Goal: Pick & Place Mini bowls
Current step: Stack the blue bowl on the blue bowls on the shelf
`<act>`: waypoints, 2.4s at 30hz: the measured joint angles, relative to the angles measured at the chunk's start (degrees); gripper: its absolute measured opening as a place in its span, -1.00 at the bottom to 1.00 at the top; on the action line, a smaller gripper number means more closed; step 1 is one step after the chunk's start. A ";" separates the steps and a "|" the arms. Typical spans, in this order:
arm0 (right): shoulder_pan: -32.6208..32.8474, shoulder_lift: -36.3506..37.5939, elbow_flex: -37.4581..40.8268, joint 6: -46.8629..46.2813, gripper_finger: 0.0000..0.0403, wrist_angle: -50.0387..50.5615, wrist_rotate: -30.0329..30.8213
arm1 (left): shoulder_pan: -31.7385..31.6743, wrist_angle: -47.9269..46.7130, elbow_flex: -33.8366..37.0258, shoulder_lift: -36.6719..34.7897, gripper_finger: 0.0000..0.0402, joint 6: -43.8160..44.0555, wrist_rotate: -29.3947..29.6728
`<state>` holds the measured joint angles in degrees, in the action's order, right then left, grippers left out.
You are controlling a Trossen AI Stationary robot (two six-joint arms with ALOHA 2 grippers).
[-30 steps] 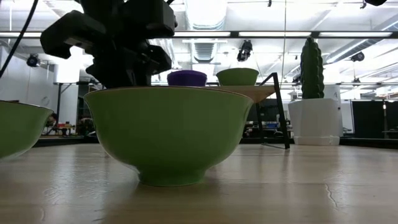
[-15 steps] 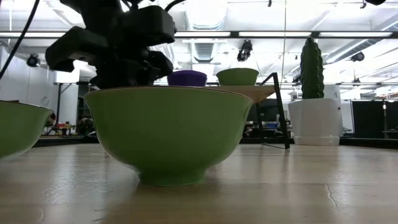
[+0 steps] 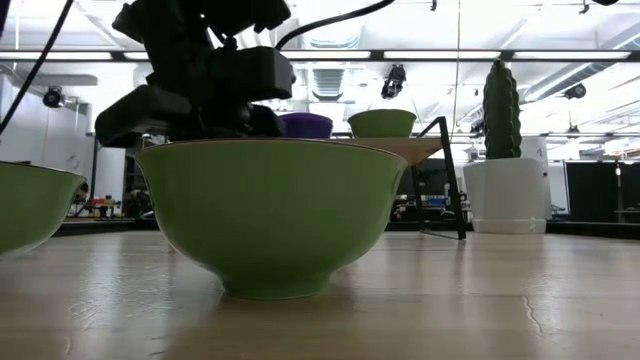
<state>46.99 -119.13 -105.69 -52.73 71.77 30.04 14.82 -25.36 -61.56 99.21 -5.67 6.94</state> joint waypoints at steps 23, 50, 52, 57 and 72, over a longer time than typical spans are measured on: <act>0.01 0.00 0.00 0.24 -0.71 -0.63 0.01 | -1.08 -6.47 -4.23 -1.58 -0.99 -0.44 3.47; 0.01 -0.02 0.72 0.21 -0.71 -2.10 0.13 | -14.36 -30.40 -41.58 -5.61 -1.00 -9.87 27.70; 0.01 -0.02 0.72 0.26 -0.71 -2.08 0.13 | -18.36 -30.21 -41.81 -5.61 -1.00 -9.51 24.88; 0.01 -0.02 0.72 0.73 -0.71 -2.08 0.13 | -27.14 -29.04 -41.06 -5.61 -1.00 -6.44 17.25; 0.01 -0.02 0.83 0.67 -0.71 -2.58 2.49 | -32.72 -24.64 -38.15 -3.72 -1.00 -6.70 6.85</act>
<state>47.00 -119.15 -104.86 -52.05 69.19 32.53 -17.90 -50.01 -99.71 95.49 -12.37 13.79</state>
